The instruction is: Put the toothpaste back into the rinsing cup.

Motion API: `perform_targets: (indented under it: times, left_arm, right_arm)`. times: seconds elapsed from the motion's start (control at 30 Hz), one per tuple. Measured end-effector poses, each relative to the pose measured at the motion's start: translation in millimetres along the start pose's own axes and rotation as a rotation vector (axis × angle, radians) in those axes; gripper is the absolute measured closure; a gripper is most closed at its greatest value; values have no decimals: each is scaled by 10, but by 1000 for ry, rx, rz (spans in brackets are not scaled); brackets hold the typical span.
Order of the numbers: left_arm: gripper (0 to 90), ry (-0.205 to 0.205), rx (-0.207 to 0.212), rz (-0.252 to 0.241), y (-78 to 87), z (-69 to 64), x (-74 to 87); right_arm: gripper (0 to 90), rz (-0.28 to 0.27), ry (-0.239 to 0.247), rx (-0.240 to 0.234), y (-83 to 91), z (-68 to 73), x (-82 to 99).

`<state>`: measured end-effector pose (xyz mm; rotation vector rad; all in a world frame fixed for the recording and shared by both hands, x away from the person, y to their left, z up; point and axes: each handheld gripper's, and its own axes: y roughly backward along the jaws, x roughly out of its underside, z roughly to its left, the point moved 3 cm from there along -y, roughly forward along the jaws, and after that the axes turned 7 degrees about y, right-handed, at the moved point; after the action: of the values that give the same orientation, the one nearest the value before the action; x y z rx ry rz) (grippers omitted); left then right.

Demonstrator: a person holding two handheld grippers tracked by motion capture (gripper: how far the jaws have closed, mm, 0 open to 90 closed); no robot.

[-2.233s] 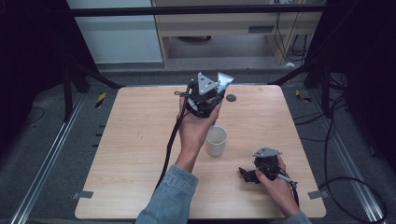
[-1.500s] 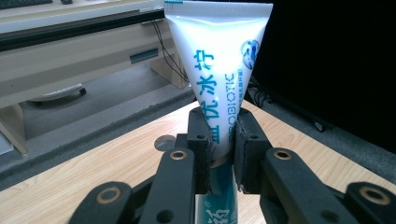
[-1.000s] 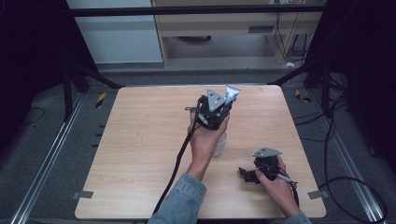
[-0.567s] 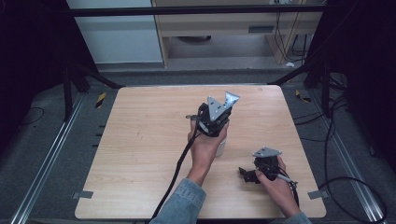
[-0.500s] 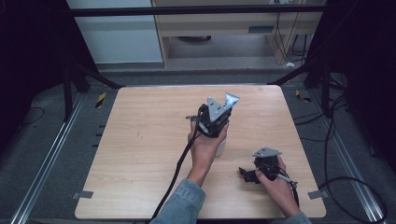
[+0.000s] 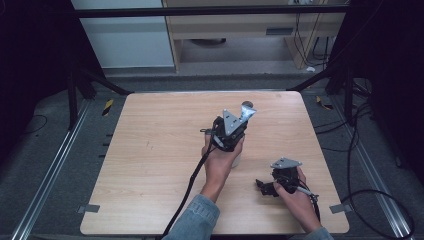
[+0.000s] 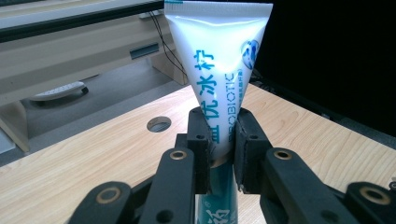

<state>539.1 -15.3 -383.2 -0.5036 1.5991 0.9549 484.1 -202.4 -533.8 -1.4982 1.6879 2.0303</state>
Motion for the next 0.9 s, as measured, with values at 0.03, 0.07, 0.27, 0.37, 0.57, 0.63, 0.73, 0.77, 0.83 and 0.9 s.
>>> perform_targets:
  times: [0.03,0.07,0.27,0.37,0.57,0.63,0.73,0.77,0.83,0.9]
  left_arm:
    - [784,-3,0,-2,-2,3,7]
    - [784,-3,0,-2,-2,3,7]
    - [783,6,-2,11,-15,27,61]
    - [783,18,2,22,-30,50,102]
    - [783,17,4,28,-41,48,152]
    - [783,17,4,30,-43,47,167]
    - [783,13,1,25,-39,46,179]
    - [783,12,-2,27,-37,48,187]
    - [782,17,-1,29,-39,54,207]
    - [782,11,-1,28,-29,52,217]
  right_arm:
    - [5,0,-1,-1,0,1,0]
    - [5,0,-1,-1,0,1,0]
    - [5,0,0,0,0,0,0]
    - [4,0,0,0,0,0,0]
    - [5,-1,1,0,0,0,-1]
    - [5,-1,1,1,-1,-1,0]
    - [4,-1,1,1,0,-1,0]
    - [5,-1,1,1,0,-1,0]
    - [5,-1,1,1,0,-1,0]
    - [5,-1,1,1,-1,-1,0]
